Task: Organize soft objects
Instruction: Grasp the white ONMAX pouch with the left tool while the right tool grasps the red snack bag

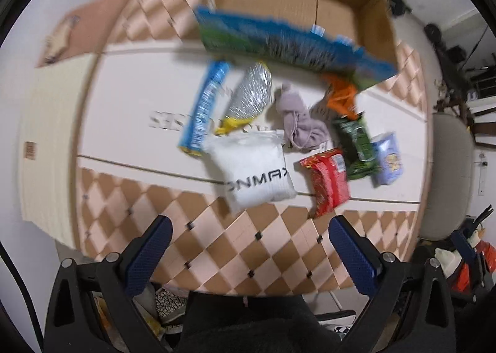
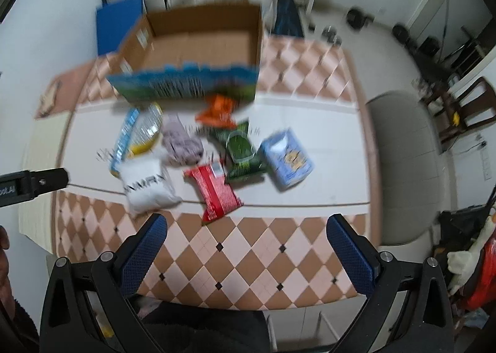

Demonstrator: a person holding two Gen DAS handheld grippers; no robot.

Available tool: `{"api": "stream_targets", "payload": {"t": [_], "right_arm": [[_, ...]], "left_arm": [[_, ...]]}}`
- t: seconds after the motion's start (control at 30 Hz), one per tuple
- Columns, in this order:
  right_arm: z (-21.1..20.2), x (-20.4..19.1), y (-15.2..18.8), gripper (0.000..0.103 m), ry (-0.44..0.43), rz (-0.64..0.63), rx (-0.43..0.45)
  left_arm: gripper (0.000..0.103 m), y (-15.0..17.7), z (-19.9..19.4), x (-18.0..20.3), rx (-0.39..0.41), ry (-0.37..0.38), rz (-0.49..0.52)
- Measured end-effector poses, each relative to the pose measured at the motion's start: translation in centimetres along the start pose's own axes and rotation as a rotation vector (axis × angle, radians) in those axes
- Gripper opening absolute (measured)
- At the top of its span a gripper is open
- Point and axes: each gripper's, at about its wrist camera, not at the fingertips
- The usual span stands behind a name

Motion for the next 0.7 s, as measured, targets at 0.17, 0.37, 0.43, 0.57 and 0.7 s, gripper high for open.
{"api": "stream_targets", "payload": {"t": [0.17, 0.37, 0.43, 0.57, 0.7], "right_arm": [[9.1, -1.9, -1.1, 0.101, -0.024, -0.025, -0.103], [16.0, -3.7, -2.4, 0.099, -0.072, -0.040, -0.203], [17.1, -4.5, -2.6, 0.099, -0.092, -0.058, -0.219], [18.7, -6.6, -2.9, 0.098, -0.118, -0.119, -0.255], [20.6, -8.4, -3.2, 0.094, -0.140, -0.151, -0.309]], "left_arm": [[0.103, -3.0, 9.6, -0.8, -0.137, -0.037, -0.006], [0.103, -4.5, 14.9, -2.5, -0.198, -0.067, -0.044], [0.103, -4.7, 15.6, -3.2, -0.200, -0.071, -0.062], [0.100, -4.9, 16.6, -4.4, -0.199, -0.084, -0.085], [0.085, -4.3, 17.4, -5.8, -0.183, -0.088, -0.088]]}}
Point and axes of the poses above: each gripper's, at about its wrist camera, not at the fingertips, and z roughly the way its jaws point, x to its right, y to its underside, and after that the axes turned 14 degrees about y, right-handed
